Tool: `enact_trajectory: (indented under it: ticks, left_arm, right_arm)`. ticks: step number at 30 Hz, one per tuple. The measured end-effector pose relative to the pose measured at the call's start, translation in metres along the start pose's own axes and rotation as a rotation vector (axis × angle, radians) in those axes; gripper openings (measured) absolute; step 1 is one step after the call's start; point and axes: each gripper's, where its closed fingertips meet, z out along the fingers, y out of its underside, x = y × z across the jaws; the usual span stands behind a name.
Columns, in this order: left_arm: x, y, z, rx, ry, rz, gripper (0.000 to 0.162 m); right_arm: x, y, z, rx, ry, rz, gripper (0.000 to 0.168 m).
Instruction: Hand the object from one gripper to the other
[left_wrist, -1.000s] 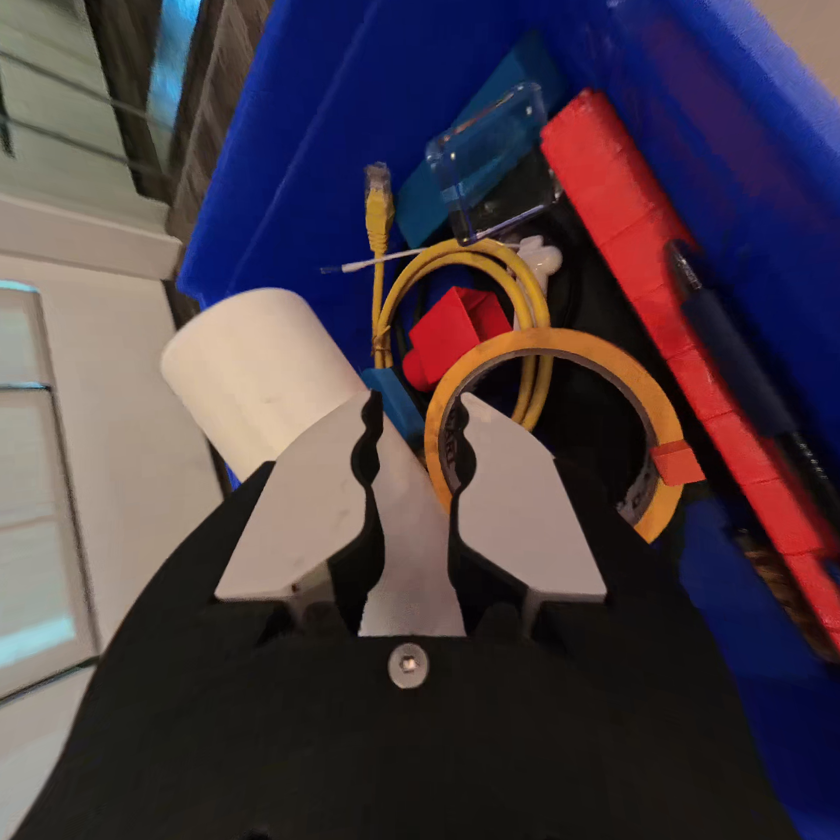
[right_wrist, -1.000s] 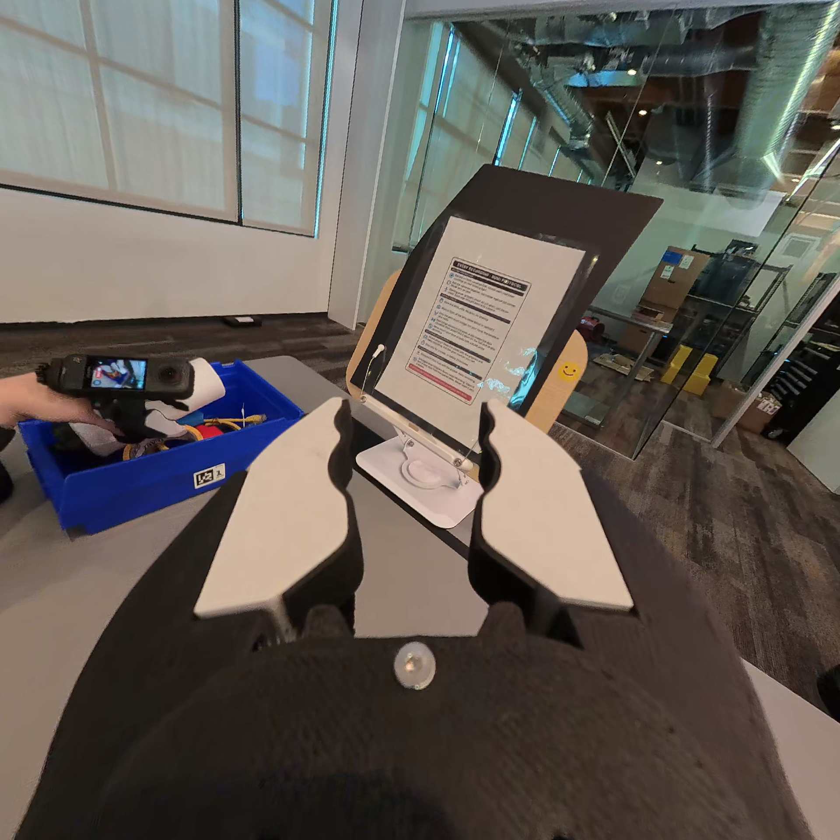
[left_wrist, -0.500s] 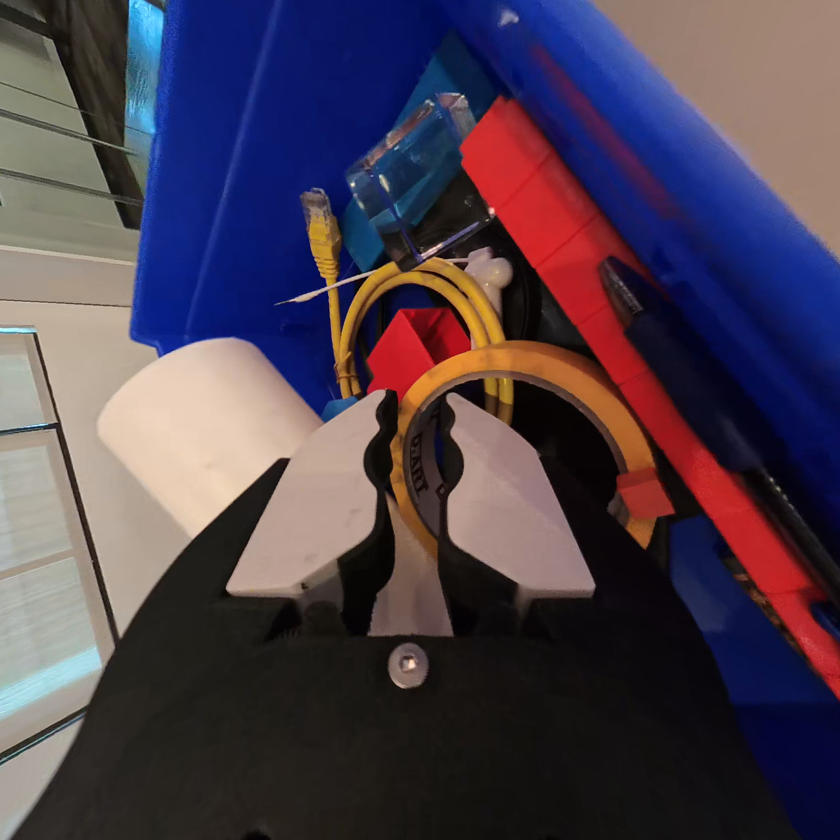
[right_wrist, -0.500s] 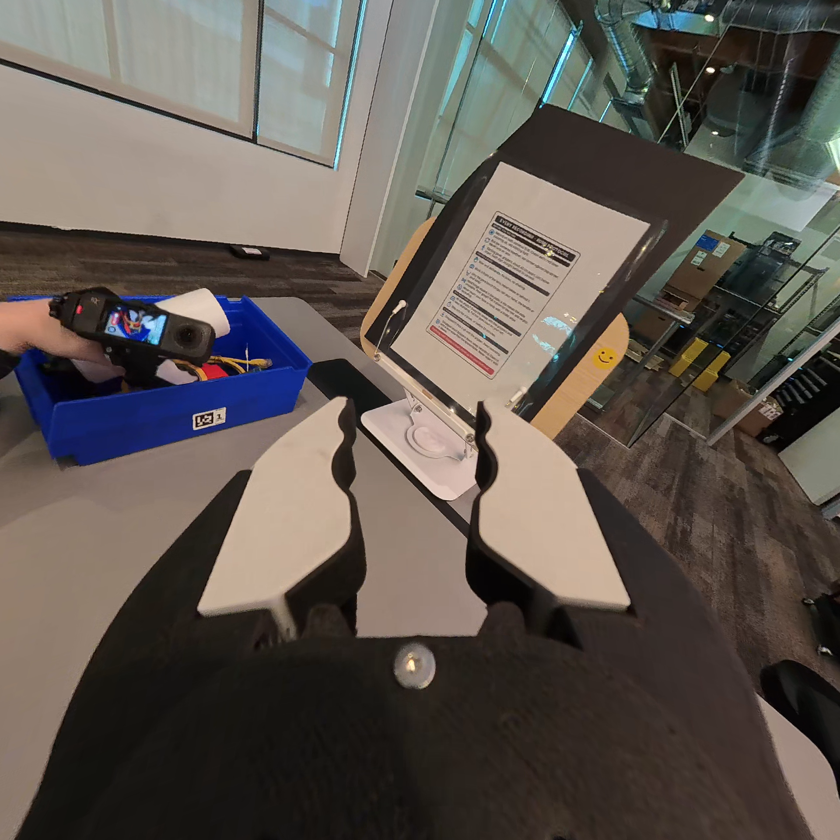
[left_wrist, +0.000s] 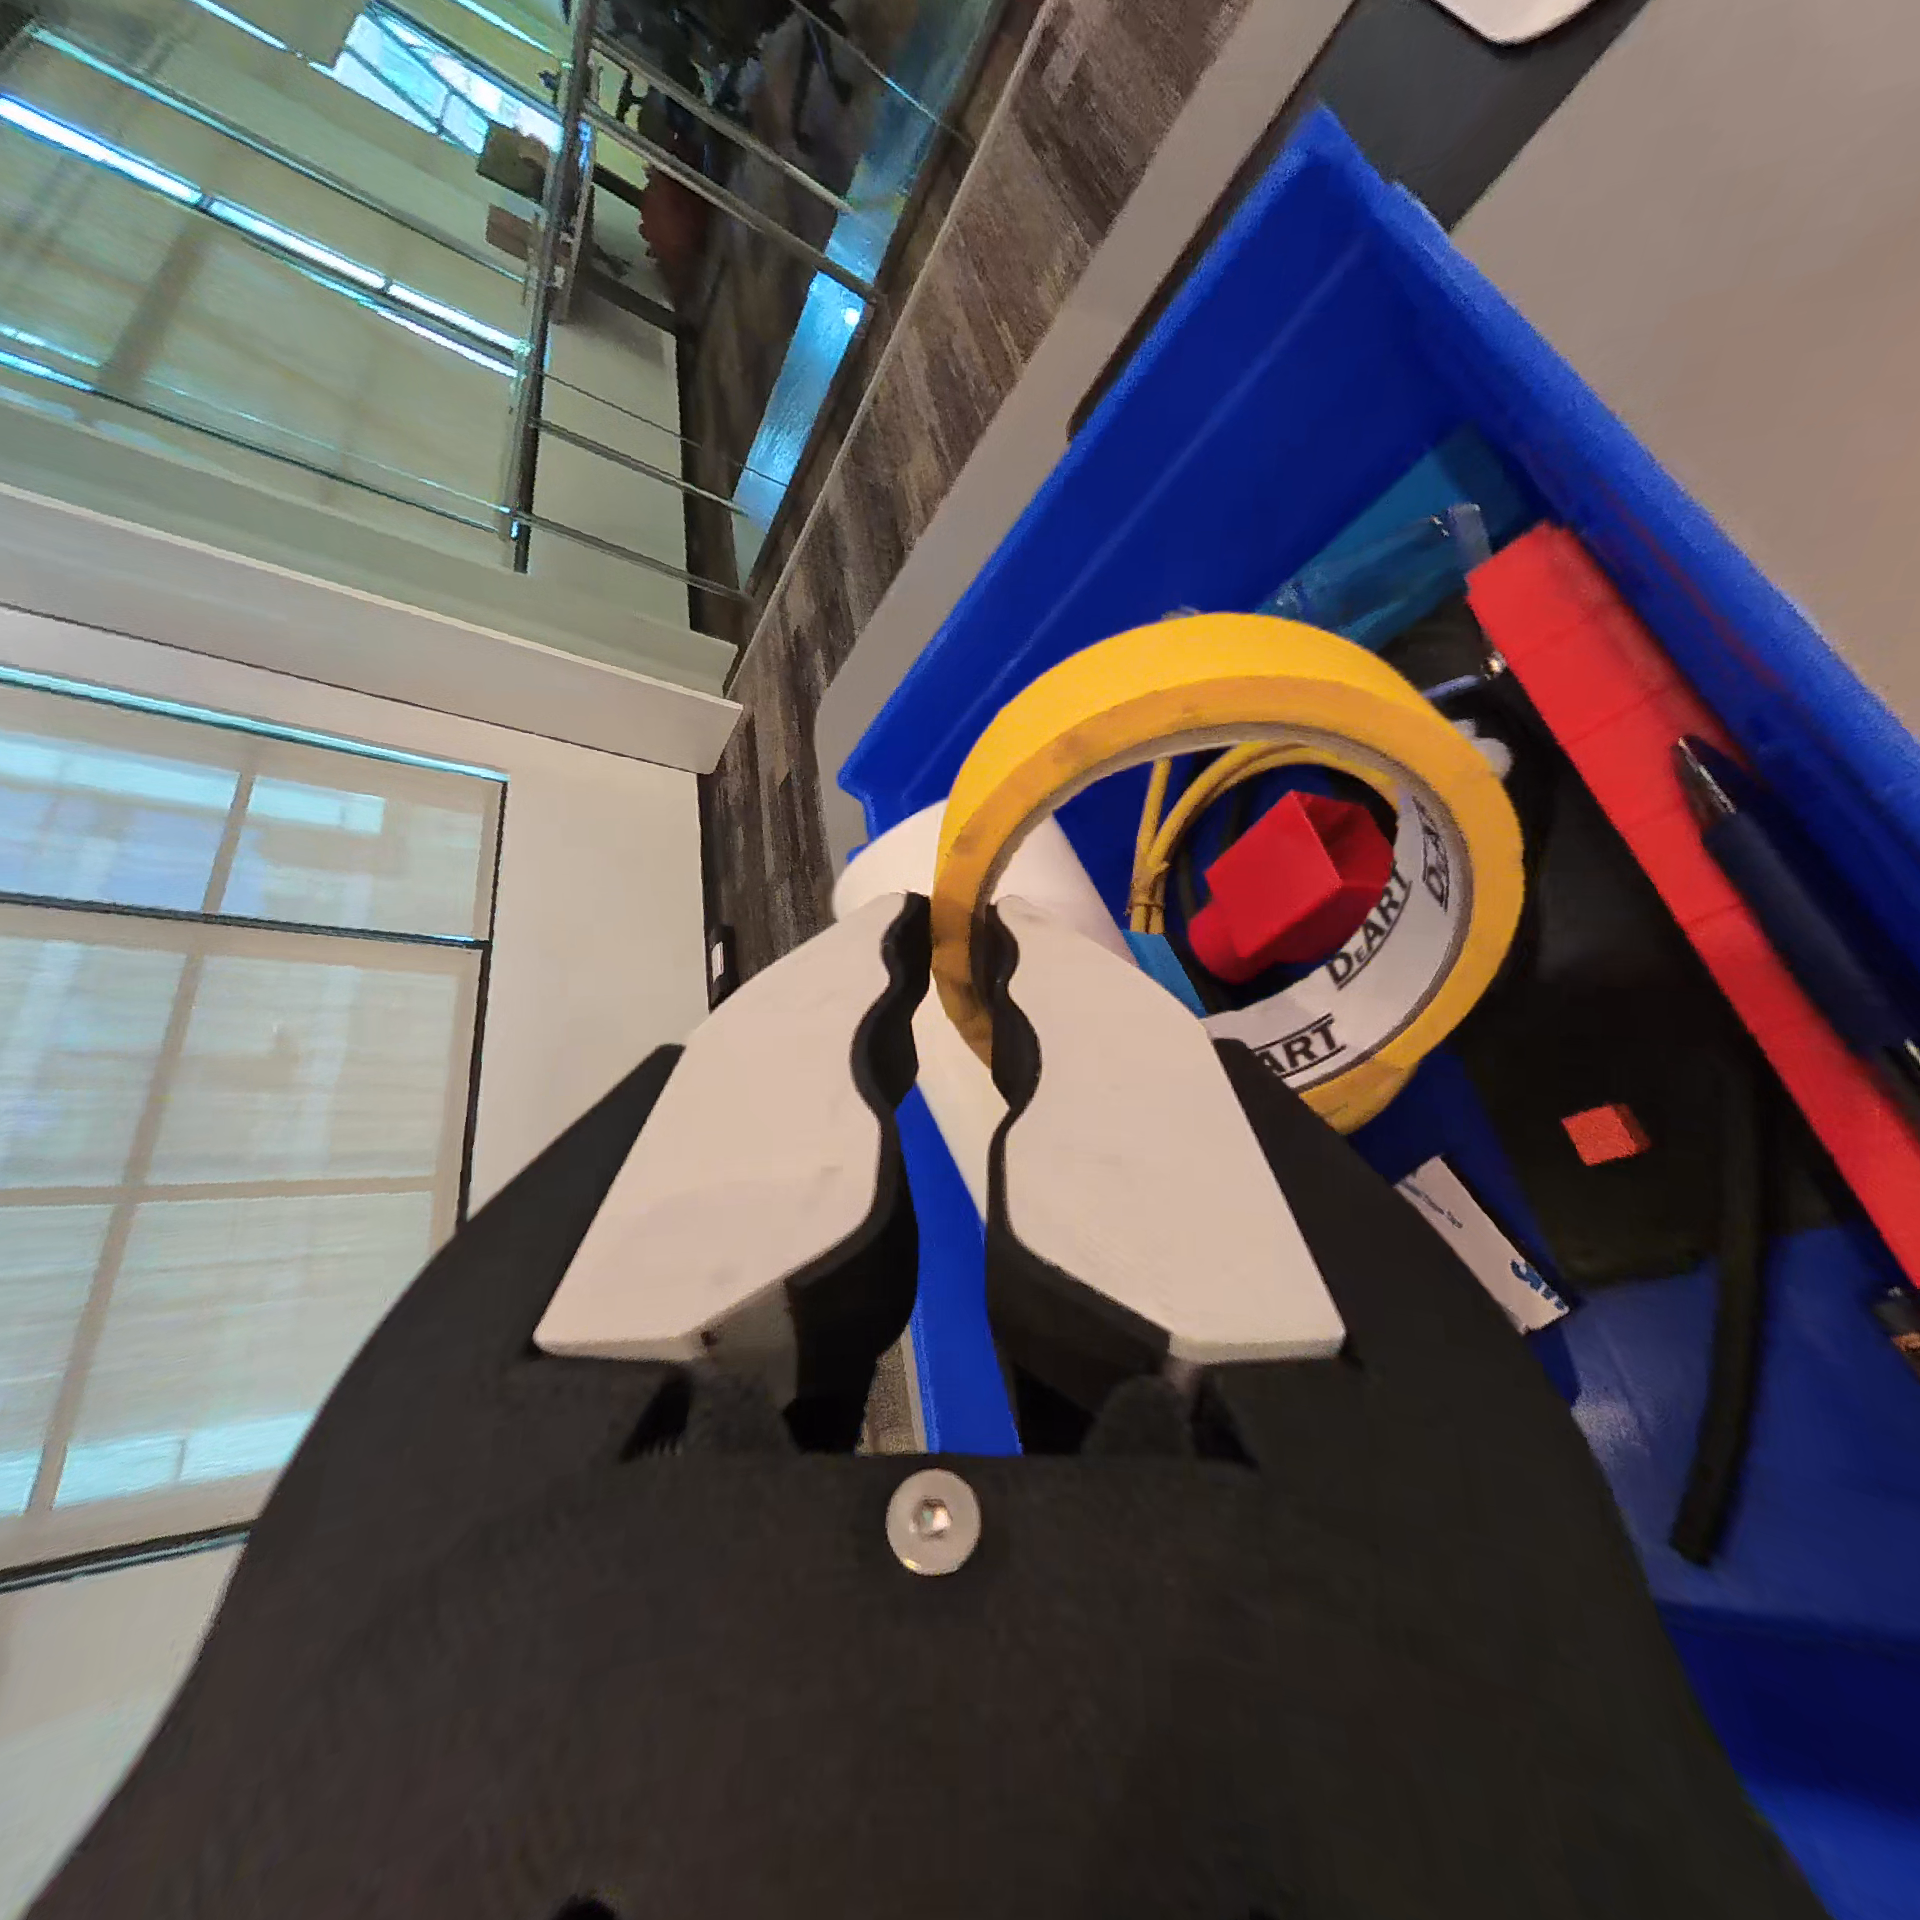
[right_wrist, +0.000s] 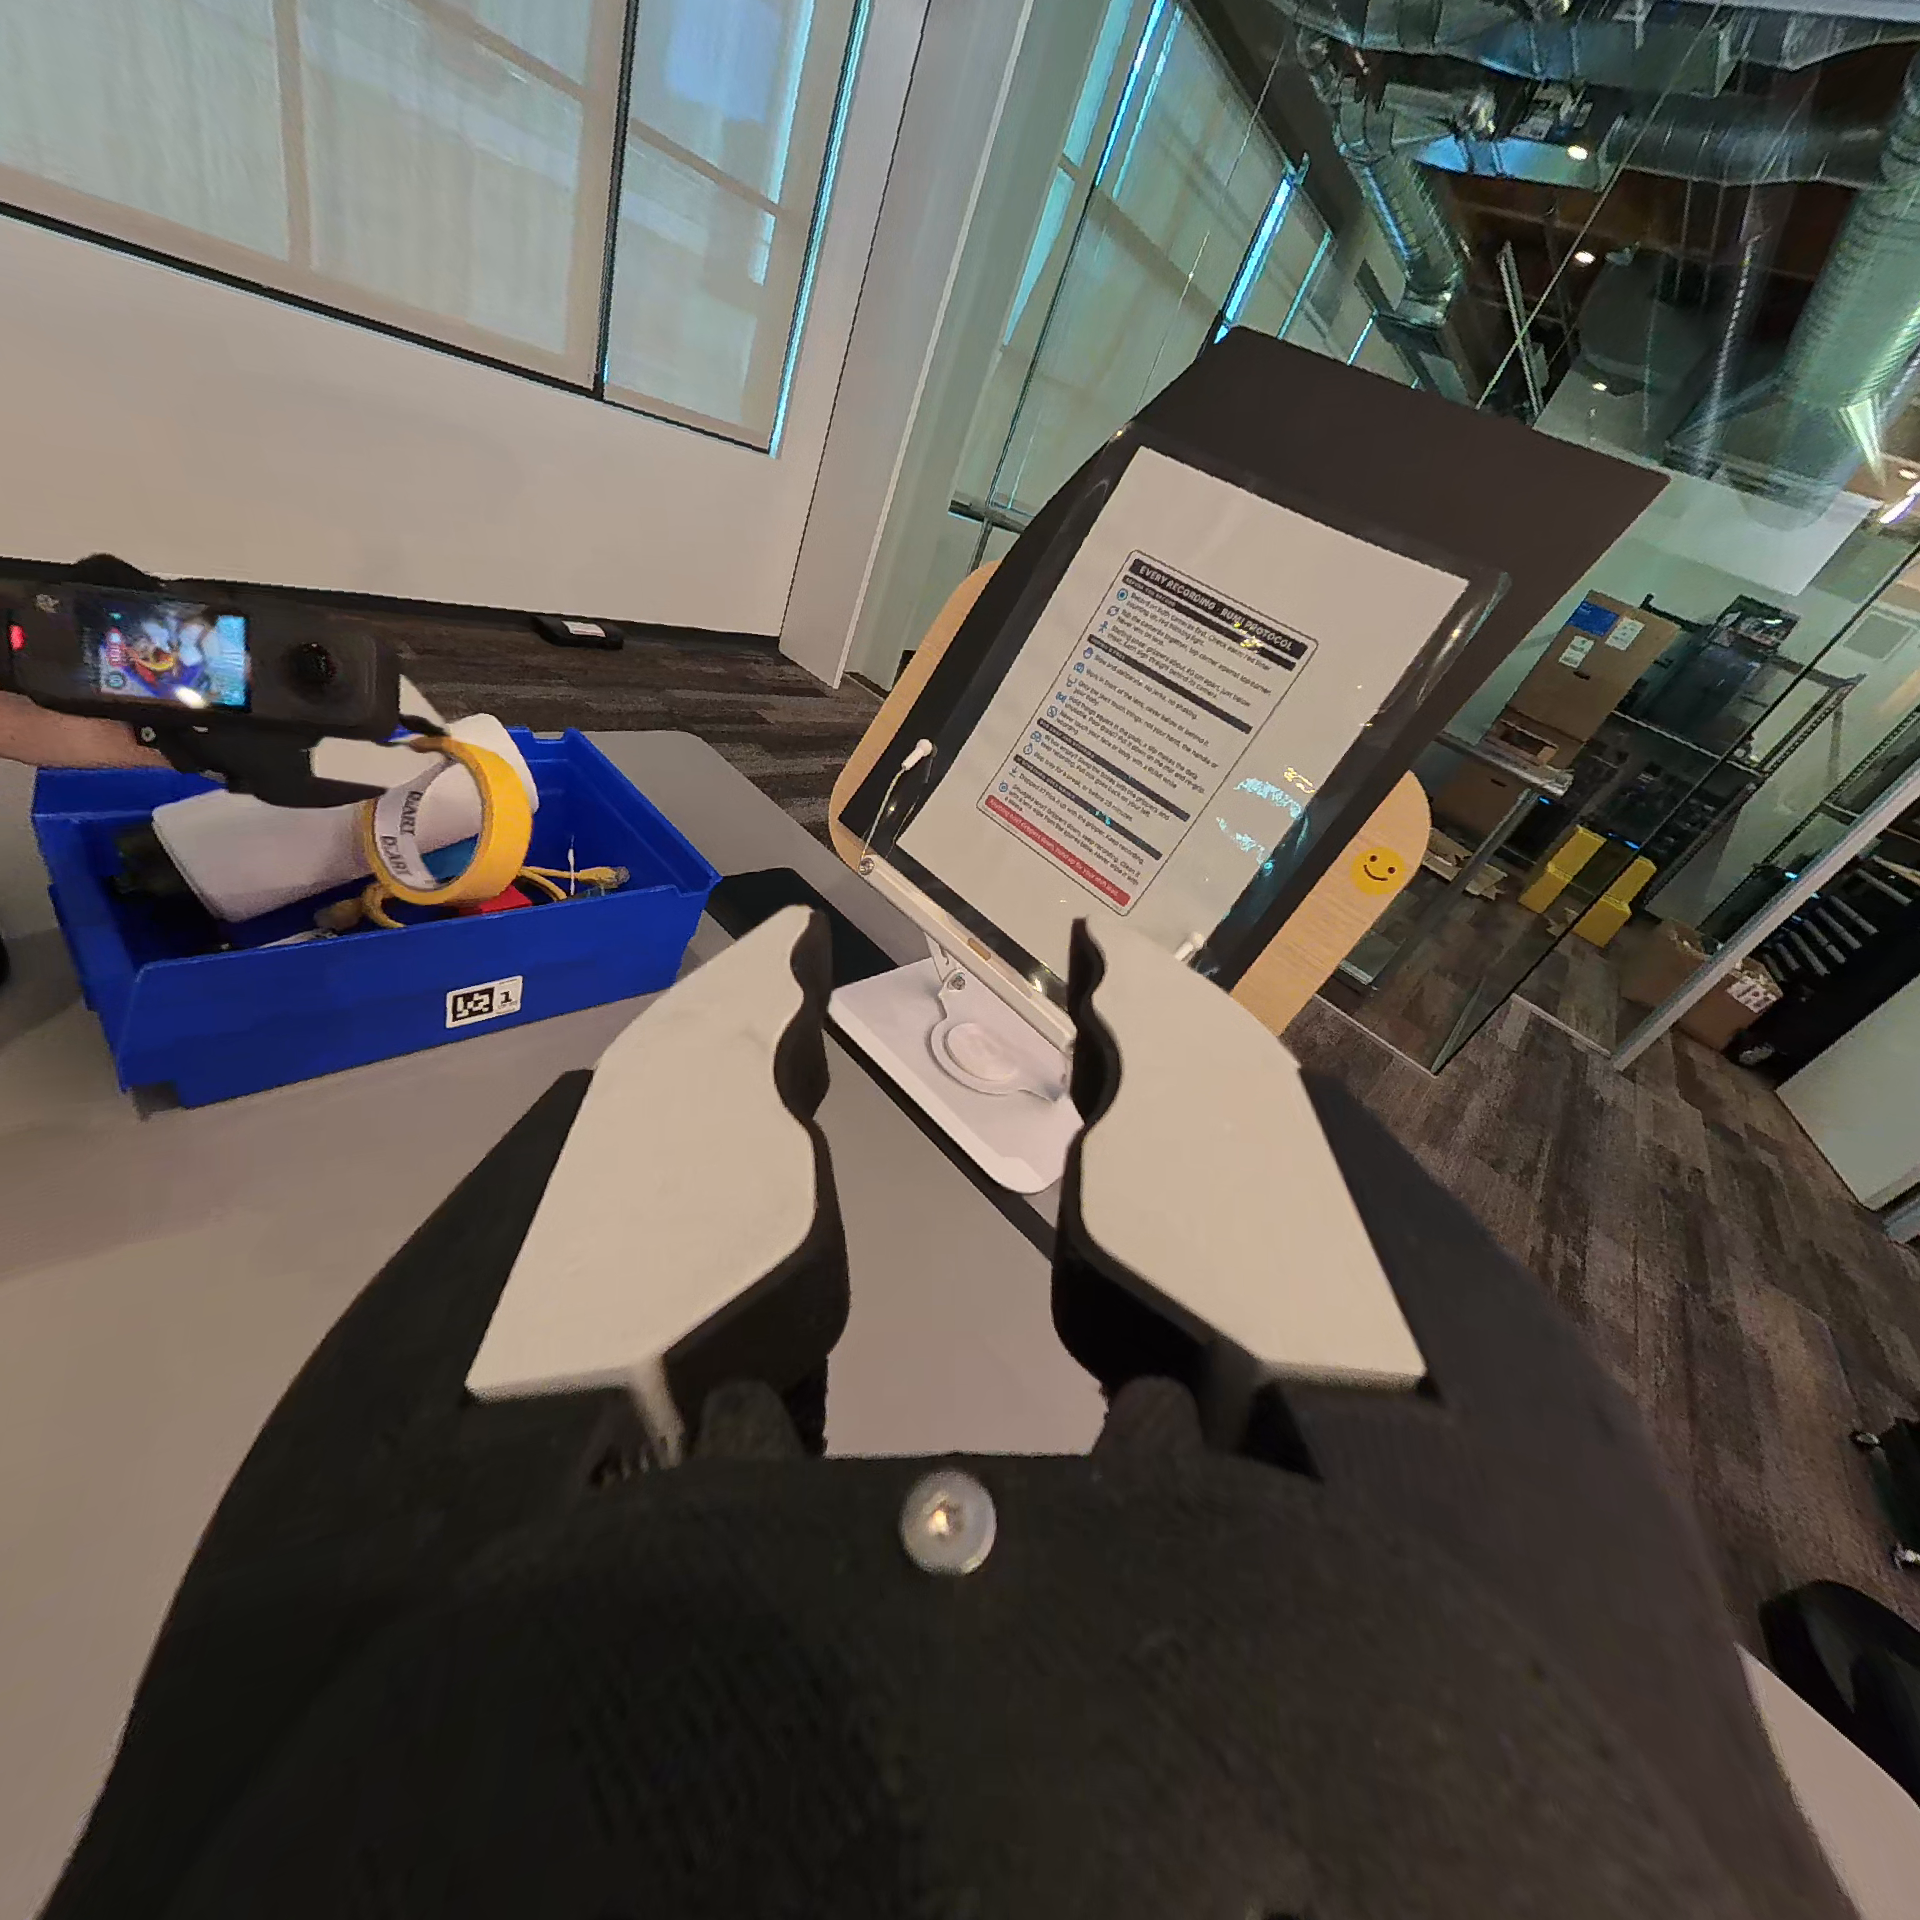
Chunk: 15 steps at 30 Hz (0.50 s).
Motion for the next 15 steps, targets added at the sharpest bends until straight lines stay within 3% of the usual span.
enact_trajectory:
  ticks: [3, 6, 10, 15]
  left_arm:
    - [-0.013, -0.007, -0.008, 0.025, -0.026, -0.098, 0.009]
    - [-0.027, -0.031, -0.027, 0.151, -0.011, -0.267, 0.009]
    - [-0.040, -0.082, -0.070, 0.424, 0.073, -0.483, 0.009]
    - [-0.023, -0.155, -0.139, 0.803, 0.328, -0.594, 0.009]
  right_arm:
    - [-0.011, -0.001, 0.008, 0.020, -0.052, 0.040, 0.045]
    - [-0.032, -0.003, 0.022, 0.048, -0.141, 0.101, 0.046]
    - [-0.075, 0.000, 0.049, 0.062, -0.261, 0.142, 0.052]
    - [-0.138, 0.015, 0.077, 0.077, -0.480, 0.175, 0.064]
